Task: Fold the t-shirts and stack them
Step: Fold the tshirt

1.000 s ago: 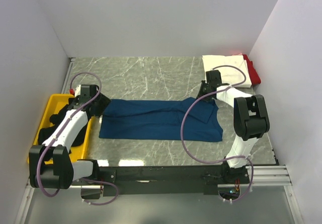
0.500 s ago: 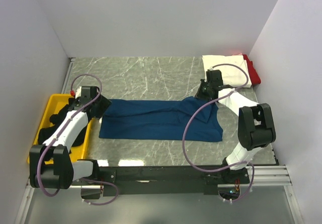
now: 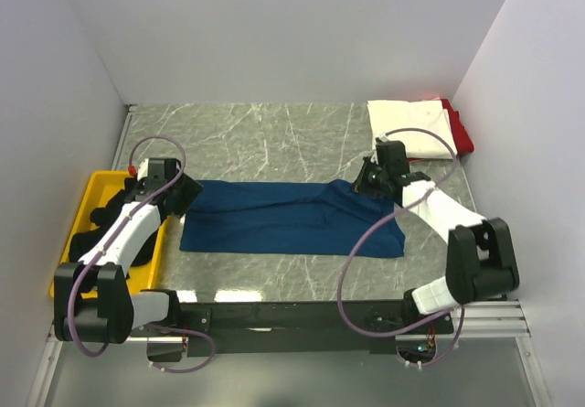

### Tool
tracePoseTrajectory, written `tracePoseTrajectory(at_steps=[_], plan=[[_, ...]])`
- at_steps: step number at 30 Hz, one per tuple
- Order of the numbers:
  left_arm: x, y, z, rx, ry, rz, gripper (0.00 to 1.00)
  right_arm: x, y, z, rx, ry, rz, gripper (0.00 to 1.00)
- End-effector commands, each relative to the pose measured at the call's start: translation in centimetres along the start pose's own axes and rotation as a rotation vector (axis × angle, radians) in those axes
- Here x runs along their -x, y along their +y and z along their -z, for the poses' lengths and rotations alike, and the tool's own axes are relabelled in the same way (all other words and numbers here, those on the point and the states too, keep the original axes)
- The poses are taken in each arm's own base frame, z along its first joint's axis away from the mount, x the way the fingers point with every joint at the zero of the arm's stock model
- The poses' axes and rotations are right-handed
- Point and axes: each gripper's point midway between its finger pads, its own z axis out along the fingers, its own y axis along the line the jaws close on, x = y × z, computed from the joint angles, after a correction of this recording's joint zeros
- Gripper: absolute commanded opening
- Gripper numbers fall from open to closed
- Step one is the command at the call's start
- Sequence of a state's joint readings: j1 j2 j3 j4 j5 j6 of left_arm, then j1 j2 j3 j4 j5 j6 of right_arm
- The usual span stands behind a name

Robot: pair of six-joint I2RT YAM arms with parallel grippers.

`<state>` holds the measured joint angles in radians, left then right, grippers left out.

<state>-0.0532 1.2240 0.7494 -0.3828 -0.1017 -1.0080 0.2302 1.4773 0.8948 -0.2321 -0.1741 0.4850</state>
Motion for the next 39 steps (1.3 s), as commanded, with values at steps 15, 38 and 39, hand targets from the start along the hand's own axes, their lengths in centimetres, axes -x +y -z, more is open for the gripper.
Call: tracePoseTrajectory(at_steps=[15,38,39], plan=[[-1.0,0.1,-1.8,0.009,0.035,0.045,0.64,-7.5,-0.6,5.5,0.077,-0.017,0.000,0.02],[0.8,2.0,-4.8,0.214,-0.095,0.031,0.32,-10.1,2.3,4.3,0.233,0.069,0.009,0.20],[1.0,2.2,-4.8,0.227,-0.104,0.030,0.24,-10.0,2.5,4.3,0.240,0.071,0.010,0.20]])
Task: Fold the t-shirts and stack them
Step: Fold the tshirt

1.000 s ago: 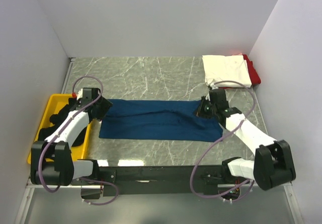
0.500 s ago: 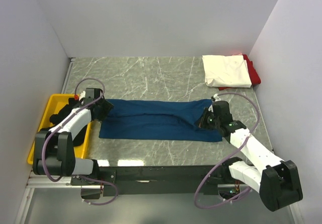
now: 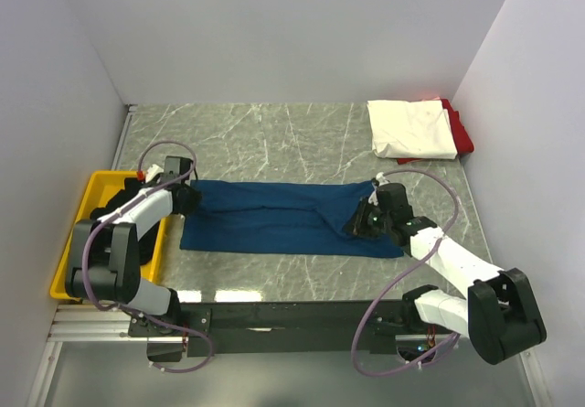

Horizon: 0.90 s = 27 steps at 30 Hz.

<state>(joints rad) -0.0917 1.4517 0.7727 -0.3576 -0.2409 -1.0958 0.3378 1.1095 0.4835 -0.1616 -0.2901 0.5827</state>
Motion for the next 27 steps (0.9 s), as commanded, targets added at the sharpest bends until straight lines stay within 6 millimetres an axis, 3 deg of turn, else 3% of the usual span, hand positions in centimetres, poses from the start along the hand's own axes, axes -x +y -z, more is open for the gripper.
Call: tracePoseTrajectory(at_steps=[1,3,5,11,14,15,18,23,26,27], plan=[[2.5,-1.0,0.0,0.025,-0.101,0.013,0.20,1.1,2.4,-0.2,0.081,-0.017,0.033,0.20],[3.0,-1.0,-0.1,0.043,-0.118,0.013,0.10,1.2,2.9,-0.3,0.090,-0.012,0.042,0.20],[3.3,-1.4,-0.1,0.040,-0.125,0.016,0.06,1.2,3.0,-0.3,0.089,-0.008,0.048,0.24],[4.0,-2.5,0.6,0.004,-0.136,0.014,0.09,1.8,3.1,0.5,0.069,-0.031,0.071,0.48],[4.3,-3.2,1.4,-0.036,-0.144,0.011,0.25,2.6,3.4,1.6,0.062,-0.063,0.076,0.50],[4.4,-3.4,1.6,-0.045,-0.146,0.007,0.42,2.9,3.4,1.9,0.048,-0.075,0.076,0.51],[4.9,-3.8,2.4,-0.064,-0.153,-0.007,0.60,4.2,2.5,3.2,-0.029,-0.142,0.067,0.51],[5.1,-4.6,4.5,-0.117,-0.171,-0.032,0.66,6.1,-0.1,3.8,-0.134,-0.189,0.016,0.52],[3.9,-6.7,6.3,-0.188,-0.161,-0.097,0.66,7.0,-1.4,3.2,-0.151,-0.193,-0.020,0.54],[2.6,-7.7,7.1,-0.217,-0.144,-0.139,0.66,7.1,-1.6,2.9,-0.153,-0.188,-0.024,0.54]])
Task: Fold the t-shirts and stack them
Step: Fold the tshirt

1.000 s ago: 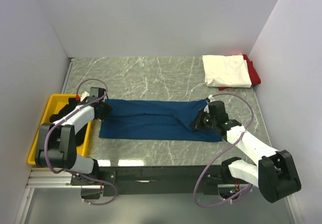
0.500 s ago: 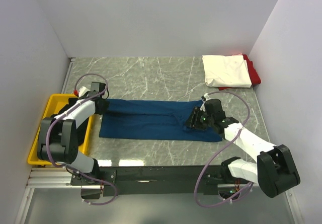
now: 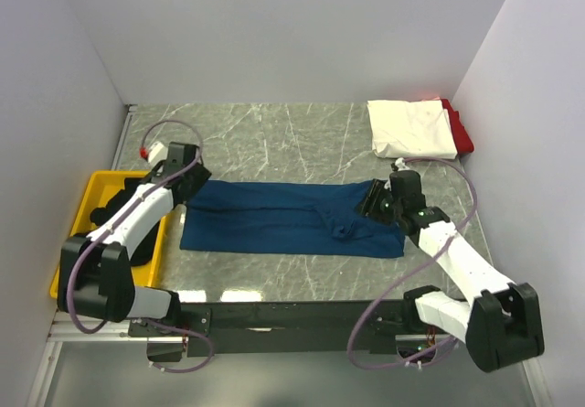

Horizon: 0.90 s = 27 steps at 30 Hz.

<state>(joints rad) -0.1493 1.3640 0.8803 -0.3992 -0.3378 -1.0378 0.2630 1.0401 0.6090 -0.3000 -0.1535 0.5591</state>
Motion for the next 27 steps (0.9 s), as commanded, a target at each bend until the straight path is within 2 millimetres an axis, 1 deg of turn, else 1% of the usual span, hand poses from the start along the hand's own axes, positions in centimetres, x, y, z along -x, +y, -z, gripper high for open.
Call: tracePoseTrajectory(at_steps=[1,2,4,5,6,7,8,10,11,12,13,14,15,16,17,18,19,20,21,22,23,24,25,26,27], plan=[[-0.3,-5.0,3.3,-0.145,-0.005,-0.101,0.66,1.6,-1.2,-1.0,-0.054,-0.012,-0.009,0.54],[-1.8,-6.3,4.1,-0.180,0.016,-0.141,0.65,1.8,-1.4,-1.4,-0.067,-0.009,-0.008,0.55],[-2.9,-8.4,4.8,-0.221,0.034,-0.196,0.65,1.9,-1.9,-2.4,-0.085,0.005,-0.009,0.56],[-4.5,-9.4,5.6,-0.249,0.054,-0.239,0.64,1.8,-1.9,-2.8,-0.083,0.014,-0.005,0.56],[-5.2,-10.1,5.9,-0.265,0.066,-0.263,0.64,1.7,-1.9,-3.1,-0.079,0.022,0.000,0.56],[-6.0,-11.3,6.0,-0.290,0.078,-0.294,0.64,1.5,-1.8,-3.6,-0.072,0.037,-0.002,0.56],[-7.5,-12.2,6.6,-0.317,0.102,-0.333,0.64,1.4,-1.8,-3.8,-0.070,0.046,-0.003,0.56],[-9.6,-13.8,6.8,-0.355,0.142,-0.395,0.64,0.7,-1.9,-3.9,-0.062,0.063,-0.004,0.56],[-11.3,-14.5,7.4,-0.382,0.167,-0.437,0.63,0.4,-1.9,-3.9,-0.058,0.070,-0.004,0.53],[-11.9,-15.7,8.0,-0.410,0.175,-0.453,0.64,0.1,-1.9,-3.8,-0.054,0.071,-0.004,0.52],[-13.4,-15.8,7.4,-0.399,0.198,-0.496,0.64,-0.4,-2.1,-3.5,-0.052,0.077,-0.005,0.47],[-15.0,-16.2,8.0,-0.417,0.216,-0.535,0.64,-0.7,-2.2,-3.3,-0.050,0.082,-0.003,0.42],[-15.6,-17.5,8.6,-0.446,0.219,-0.549,0.64,-1.0,-2.2,-3.1,-0.046,0.084,-0.005,0.37],[-17.0,-17.6,8.1,-0.444,0.238,-0.590,0.64,-1.5,-2.4,-2.6,-0.046,0.084,-0.007,0.31],[-18.0,-18.6,9.1,-0.470,0.242,-0.613,0.63,-1.9,-2.5,-2.2,-0.046,0.086,-0.008,0.23],[-19.1,-18.3,8.8,-0.460,0.250,-0.644,0.63,-2.1,-2.6,-1.9,-0.042,0.083,-0.008,0.20],[-19.8,-19.0,8.8,-0.470,0.244,-0.674,0.63,-2.7,-2.8,-1.2,-0.037,0.080,-0.011,0.17],[-20.8,-19.2,9.3,-0.478,0.241,-0.705,0.63,-3.2,-2.6,-0.9,-0.022,0.086,-0.018,0.16],[-21.0,-20.2,9.9,-0.497,0.230,-0.713,0.63,-3.6,-2.6,-0.6,-0.014,0.088,-0.022,0.15],[-21.9,-20.1,9.3,-0.485,0.235,-0.748,0.63,-4.3,-2.6,-0.1,0.002,0.089,-0.027,0.14],[-22.6,-20.4,9.6,-0.493,0.234,-0.771,0.63,-4.8,-2.4,0.0,0.020,0.097,-0.034,0.13],[-23.3,-20.8,9.3,-0.490,0.235,-0.805,0.63,-5.5,-1.9,0.4,0.053,0.103,-0.054,0.13],[-23.8,-21.0,9.4,-0.491,0.232,-0.822,0.63,-6.0,-1.8,0.6,0.057,0.111,-0.061,0.12],[-24.7,-21.1,9.7,-0.499,0.234,-0.846,0.63,-6.4,-1.7,0.8,0.060,0.118,-0.065,0.10],[-24.7,-21.9,10.0,-0.507,0.216,-0.855,0.62,-7.2,-1.9,0.9,0.061,0.133,-0.081,0.10]])
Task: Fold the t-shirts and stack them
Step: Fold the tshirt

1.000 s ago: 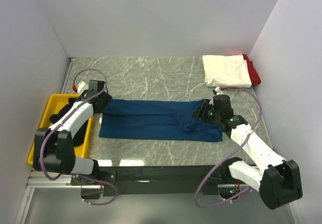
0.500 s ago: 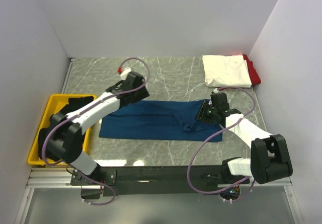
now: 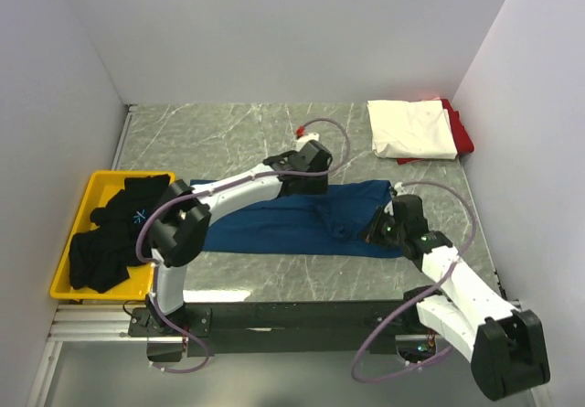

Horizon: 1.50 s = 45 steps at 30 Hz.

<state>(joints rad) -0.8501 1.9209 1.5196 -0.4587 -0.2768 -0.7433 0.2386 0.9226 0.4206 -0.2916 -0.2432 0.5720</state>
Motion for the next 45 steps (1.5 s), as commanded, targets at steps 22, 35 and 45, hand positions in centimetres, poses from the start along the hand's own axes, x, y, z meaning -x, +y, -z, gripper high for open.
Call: tracePoseTrajectory(at_steps=[22,35,45], plan=[[-5.2,-4.7,-2.7,-0.013,0.053,-0.276,0.10,7.1,1.5,0.9,-0.061,-0.186,-0.079,0.33],[-6.3,-2.3,-0.7,0.003,0.059,-0.258,0.08,9.0,0.3,-4.3,-0.127,-0.094,-0.046,0.34],[-7.2,-1.5,-0.7,0.003,0.073,-0.254,0.06,7.8,-0.5,-6.6,-0.141,-0.005,-0.022,0.43]])
